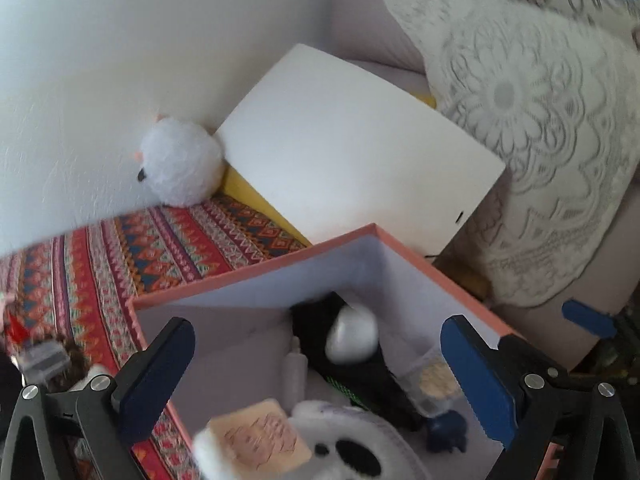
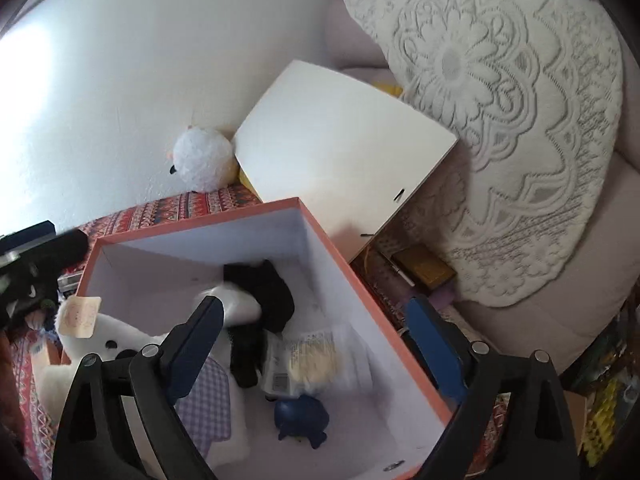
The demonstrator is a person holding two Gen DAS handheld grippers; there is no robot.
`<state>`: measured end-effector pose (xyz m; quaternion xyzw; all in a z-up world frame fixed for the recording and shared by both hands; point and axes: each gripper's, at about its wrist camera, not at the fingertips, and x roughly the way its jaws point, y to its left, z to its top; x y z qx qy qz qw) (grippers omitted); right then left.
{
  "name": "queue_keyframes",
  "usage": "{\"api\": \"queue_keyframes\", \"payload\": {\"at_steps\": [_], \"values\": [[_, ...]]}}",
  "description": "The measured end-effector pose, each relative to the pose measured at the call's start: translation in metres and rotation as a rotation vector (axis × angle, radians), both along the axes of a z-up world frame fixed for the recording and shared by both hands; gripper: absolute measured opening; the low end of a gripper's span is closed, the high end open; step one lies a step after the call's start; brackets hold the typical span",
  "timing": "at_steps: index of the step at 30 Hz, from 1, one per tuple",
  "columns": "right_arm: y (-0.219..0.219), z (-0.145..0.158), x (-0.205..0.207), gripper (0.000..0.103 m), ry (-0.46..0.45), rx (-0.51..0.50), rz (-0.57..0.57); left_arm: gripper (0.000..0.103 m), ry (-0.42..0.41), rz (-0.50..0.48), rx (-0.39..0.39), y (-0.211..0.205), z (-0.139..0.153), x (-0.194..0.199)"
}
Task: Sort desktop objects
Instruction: 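Lower the pill bottle and sachet into the pink shoebox and release, then grasp the white plush bunny with the left tool while the right tool grasps the beige box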
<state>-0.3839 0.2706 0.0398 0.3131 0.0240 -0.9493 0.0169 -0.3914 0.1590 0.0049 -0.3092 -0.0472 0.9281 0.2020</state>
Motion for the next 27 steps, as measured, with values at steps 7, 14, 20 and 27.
{"api": "queue_keyframes", "payload": {"at_steps": [7,14,20,27], "values": [[-0.013,0.034,0.062,0.095,0.013,-0.040,0.033,0.101,-0.023,0.030,0.018,-0.045,0.012,0.061],[-0.063,0.056,0.148,0.096,0.026,-0.068,0.141,0.102,-0.081,0.087,-0.003,-0.112,-0.013,0.153],[-0.141,0.028,0.206,0.098,-0.049,-0.047,0.293,0.102,-0.189,0.222,-0.033,-0.201,-0.068,0.222],[-0.248,-0.031,0.239,0.098,-0.216,-0.032,0.477,0.102,-0.270,0.443,-0.080,-0.312,-0.124,0.285]]}}
